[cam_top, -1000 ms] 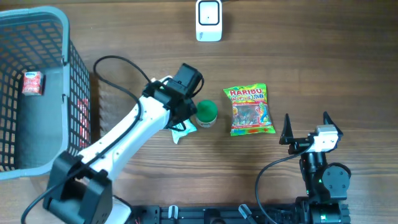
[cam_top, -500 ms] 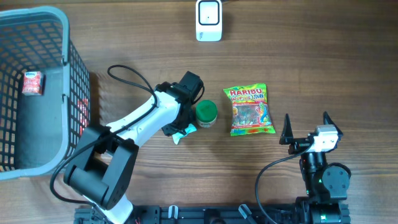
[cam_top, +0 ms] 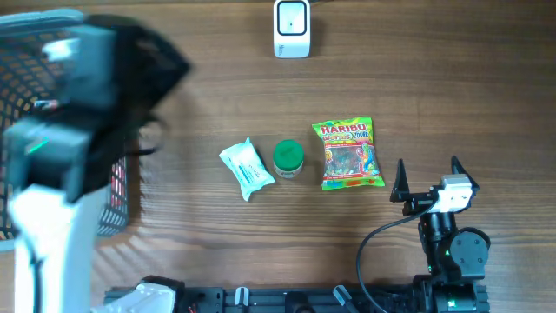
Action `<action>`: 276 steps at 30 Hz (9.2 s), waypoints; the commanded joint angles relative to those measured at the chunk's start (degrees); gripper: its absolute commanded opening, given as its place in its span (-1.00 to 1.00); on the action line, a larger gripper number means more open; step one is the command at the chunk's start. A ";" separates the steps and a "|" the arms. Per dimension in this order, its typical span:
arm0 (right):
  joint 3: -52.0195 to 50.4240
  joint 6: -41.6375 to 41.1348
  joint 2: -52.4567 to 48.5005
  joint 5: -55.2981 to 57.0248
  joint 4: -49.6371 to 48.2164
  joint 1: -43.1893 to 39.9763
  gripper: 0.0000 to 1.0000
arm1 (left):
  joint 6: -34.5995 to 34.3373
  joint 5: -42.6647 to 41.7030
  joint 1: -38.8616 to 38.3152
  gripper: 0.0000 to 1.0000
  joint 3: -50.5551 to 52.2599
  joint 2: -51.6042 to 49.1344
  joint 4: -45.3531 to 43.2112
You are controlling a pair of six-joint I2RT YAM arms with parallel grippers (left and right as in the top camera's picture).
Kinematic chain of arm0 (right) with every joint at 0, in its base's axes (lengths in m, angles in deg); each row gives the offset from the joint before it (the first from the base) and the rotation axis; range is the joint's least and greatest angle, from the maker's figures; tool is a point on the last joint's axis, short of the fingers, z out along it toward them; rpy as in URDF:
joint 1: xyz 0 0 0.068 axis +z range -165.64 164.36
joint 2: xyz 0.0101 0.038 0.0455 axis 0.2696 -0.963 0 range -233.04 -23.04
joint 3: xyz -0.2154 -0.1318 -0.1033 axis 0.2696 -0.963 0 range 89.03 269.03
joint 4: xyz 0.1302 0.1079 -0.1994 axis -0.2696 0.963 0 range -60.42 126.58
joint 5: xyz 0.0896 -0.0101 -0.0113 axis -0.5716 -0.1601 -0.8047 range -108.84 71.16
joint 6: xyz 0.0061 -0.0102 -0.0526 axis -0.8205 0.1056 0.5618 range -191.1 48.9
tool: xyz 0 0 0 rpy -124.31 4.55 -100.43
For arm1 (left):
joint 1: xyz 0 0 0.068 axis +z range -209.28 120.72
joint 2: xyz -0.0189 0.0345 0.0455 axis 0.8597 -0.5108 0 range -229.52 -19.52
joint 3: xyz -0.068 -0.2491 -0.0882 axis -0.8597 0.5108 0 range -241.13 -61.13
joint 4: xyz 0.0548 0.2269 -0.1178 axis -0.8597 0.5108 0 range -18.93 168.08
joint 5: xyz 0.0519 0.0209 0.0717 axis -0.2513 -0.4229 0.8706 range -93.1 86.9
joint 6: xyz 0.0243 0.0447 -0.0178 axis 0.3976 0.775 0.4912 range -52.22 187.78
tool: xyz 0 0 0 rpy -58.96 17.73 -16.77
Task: Scan the item barcode
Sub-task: 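Release the tissue pack and move the left gripper back into the basket, then grasp the red Nescafé 3in1 stick in the basket with the left gripper, then carry the Nescafé stick to the table left of the tissue pack and release, then move the left gripper into the basket and grasp the red Kleenex tissue pack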
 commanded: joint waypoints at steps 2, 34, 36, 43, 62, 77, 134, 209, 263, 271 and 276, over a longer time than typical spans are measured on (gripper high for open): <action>-0.04 0.76 -0.02 -0.52 -0.15 0.22 0.99 | -0.48 -0.72 19.17 1.00 -0.24 1.92 3.93; -0.04 0.79 -0.02 -0.52 -0.15 0.22 0.99 | 26.56 -12.92 39.67 1.00 20.90 -40.44 2.80; -0.04 0.76 -0.02 -0.52 -0.15 0.22 0.99 | 26.08 -12.02 38.71 0.99 24.00 -40.44 -0.61; -0.04 0.79 -0.02 -0.52 -0.15 0.22 0.99 | 23.85 -7.89 38.97 0.29 27.15 -40.44 -3.26; -0.04 0.76 -0.02 -0.52 -0.15 0.22 0.99 | 13.18 -0.13 39.60 1.00 27.17 -37.94 0.33; -0.04 0.79 -0.02 -0.52 -0.15 0.22 0.99 | 13.57 -3.15 39.23 1.00 27.17 -22.12 -0.02; -0.04 0.79 -0.02 -0.52 -0.15 0.22 0.99 | -10.69 8.17 -13.40 -0.92 -4.22 -9.64 20.41; -0.04 0.79 -0.02 -0.52 -0.15 0.22 1.00 | -7.76 8.50 40.28 0.83 -10.95 -49.03 -8.11; -0.04 0.79 -0.02 -0.52 -0.15 0.22 1.00 | 1.40 10.45 40.52 -0.92 8.55 -43.21 -29.97; -0.04 0.81 -0.02 -0.52 -0.15 0.22 0.99 | 1.36 8.68 39.15 -0.92 8.57 -22.73 -26.01; -0.04 0.79 -0.02 -0.52 -0.15 0.22 0.99 | 0.63 7.96 39.41 0.06 8.68 -19.91 -22.60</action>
